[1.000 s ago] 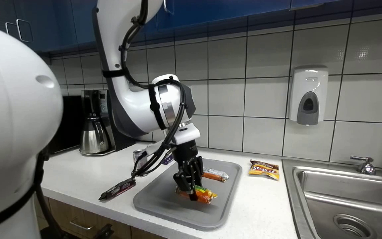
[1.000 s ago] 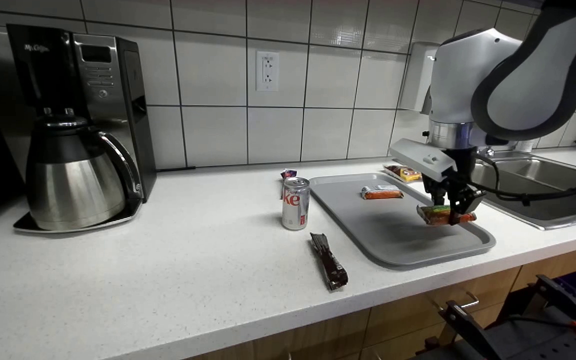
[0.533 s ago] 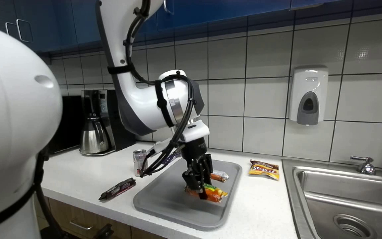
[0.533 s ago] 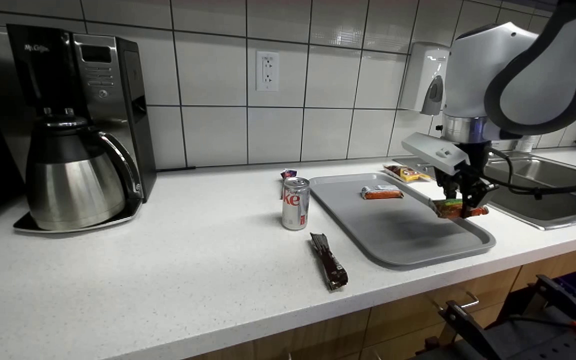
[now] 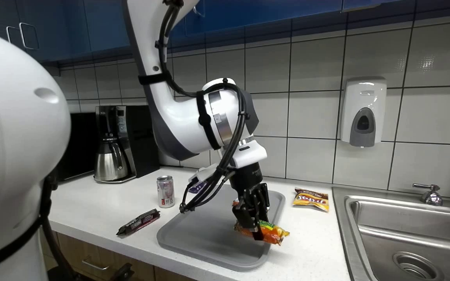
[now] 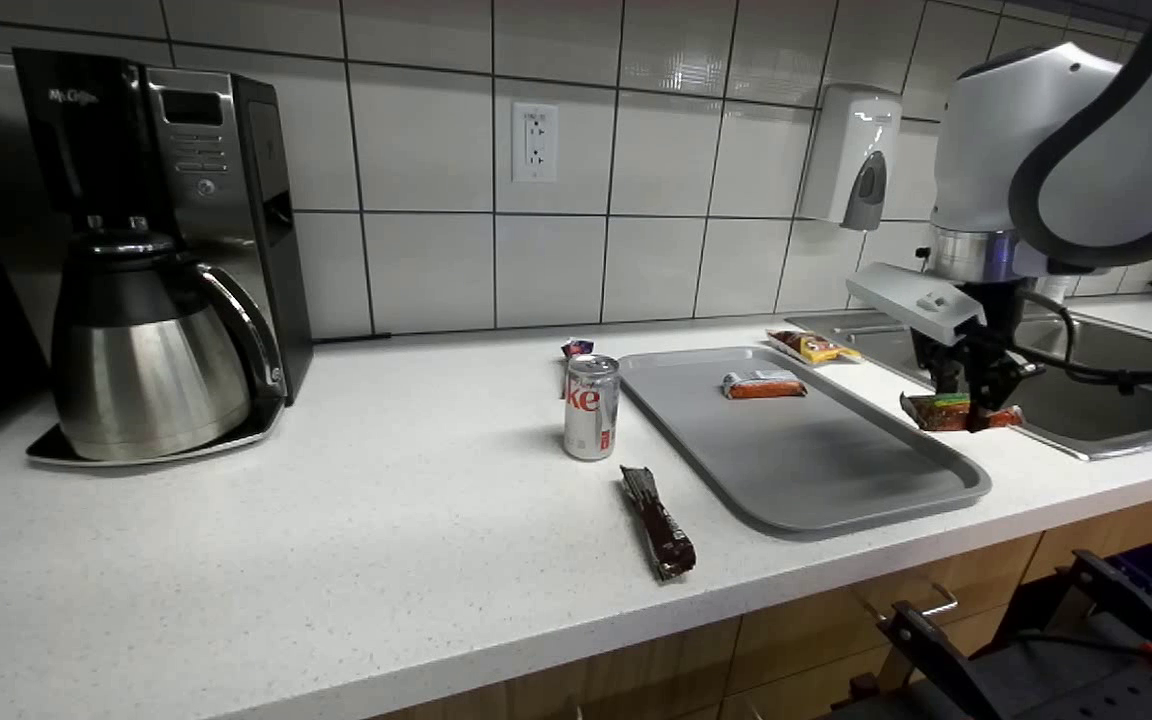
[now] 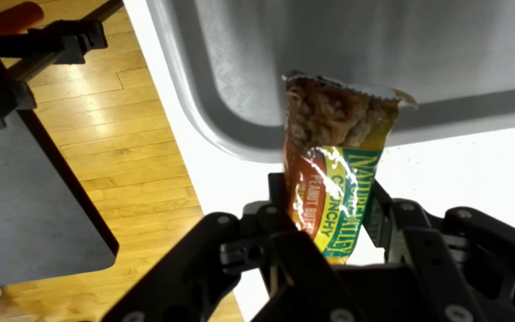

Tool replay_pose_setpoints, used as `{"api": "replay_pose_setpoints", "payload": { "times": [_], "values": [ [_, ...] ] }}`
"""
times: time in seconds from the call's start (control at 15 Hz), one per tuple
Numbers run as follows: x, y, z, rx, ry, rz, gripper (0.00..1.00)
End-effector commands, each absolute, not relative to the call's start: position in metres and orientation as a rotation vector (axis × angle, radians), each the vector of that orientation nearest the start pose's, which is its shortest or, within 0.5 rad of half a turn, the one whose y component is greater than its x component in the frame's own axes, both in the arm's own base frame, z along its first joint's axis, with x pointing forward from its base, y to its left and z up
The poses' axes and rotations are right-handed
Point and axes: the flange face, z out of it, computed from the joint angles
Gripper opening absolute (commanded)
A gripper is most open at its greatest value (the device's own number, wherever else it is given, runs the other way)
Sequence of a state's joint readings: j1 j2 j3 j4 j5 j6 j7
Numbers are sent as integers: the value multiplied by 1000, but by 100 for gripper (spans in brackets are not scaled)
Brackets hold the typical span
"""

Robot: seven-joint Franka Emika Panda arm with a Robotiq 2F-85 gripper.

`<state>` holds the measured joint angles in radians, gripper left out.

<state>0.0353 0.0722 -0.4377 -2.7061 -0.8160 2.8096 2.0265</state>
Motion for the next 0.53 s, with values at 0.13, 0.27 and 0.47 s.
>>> {"api": "replay_pose_setpoints", "payload": {
  "times": [0.13, 0.27, 0.47],
  "values": [
    [369, -161, 215, -2236, 2446, -421, 18],
    [368, -173, 215, -2234, 2454, -422, 18],
    [365, -192, 214, -2228, 2465, -418, 18]
  ]
}}
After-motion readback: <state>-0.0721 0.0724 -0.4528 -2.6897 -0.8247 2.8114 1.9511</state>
